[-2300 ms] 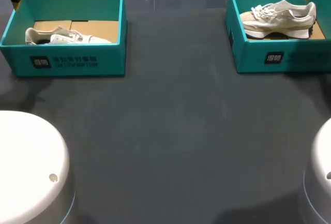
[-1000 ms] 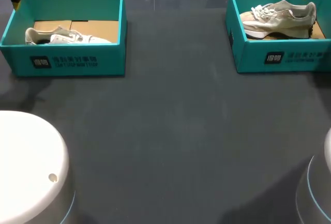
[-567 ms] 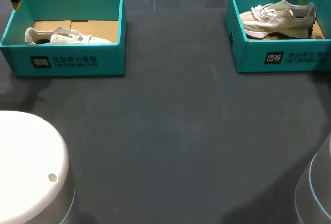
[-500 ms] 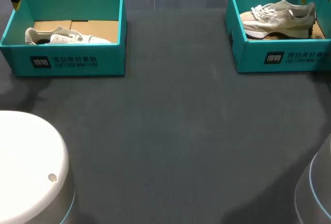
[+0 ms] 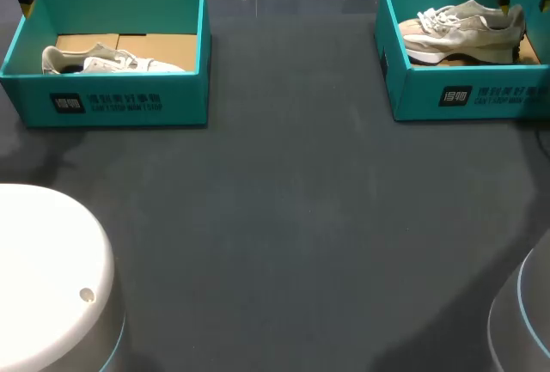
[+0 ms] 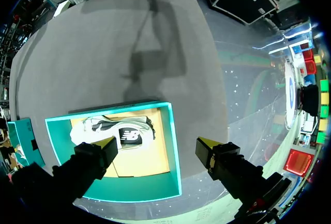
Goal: Take the shoe out of the shoebox, open the shoe tongue, remove and reinsert the insole, then place the shoe into the shoebox
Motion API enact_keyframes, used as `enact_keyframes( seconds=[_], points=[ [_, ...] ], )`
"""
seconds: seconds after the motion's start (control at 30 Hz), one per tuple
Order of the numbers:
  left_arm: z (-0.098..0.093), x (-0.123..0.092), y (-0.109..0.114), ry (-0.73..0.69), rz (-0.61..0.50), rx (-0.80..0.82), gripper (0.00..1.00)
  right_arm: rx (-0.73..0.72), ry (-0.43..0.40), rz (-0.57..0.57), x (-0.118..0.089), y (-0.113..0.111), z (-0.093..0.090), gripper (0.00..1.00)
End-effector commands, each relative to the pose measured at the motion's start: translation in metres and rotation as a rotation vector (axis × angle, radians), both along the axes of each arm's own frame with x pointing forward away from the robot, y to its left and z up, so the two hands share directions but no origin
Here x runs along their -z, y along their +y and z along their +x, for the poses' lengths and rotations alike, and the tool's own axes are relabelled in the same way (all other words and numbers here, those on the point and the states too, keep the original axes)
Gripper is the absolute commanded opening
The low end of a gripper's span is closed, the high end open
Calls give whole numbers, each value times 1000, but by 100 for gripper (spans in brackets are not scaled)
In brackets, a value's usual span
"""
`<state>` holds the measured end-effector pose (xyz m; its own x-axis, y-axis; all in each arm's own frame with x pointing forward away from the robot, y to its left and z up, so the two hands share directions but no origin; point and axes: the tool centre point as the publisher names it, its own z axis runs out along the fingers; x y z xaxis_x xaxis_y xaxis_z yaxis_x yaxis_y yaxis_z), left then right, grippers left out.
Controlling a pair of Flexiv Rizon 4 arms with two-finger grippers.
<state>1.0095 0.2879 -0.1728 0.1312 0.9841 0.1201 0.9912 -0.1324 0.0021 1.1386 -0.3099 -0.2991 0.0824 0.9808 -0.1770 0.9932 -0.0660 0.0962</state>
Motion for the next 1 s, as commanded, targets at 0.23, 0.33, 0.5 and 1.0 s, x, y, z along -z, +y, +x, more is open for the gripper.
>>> enact_keyframes(
  seconds=[0.23,0.33,0.5,1.0],
  points=[
    [-1,0,1,-2,1,1,100,49,11,-9,17,1,11,69],
    [-1,0,1,-2,1,1,100,55,12,-6,21,0,11,80],
    [-1,0,1,-2,1,1,100,68,15,-10,27,-3,13,77],
    [-1,0,1,-2,1,1,100,70,44,2,43,-10,15,76]
  ],
)
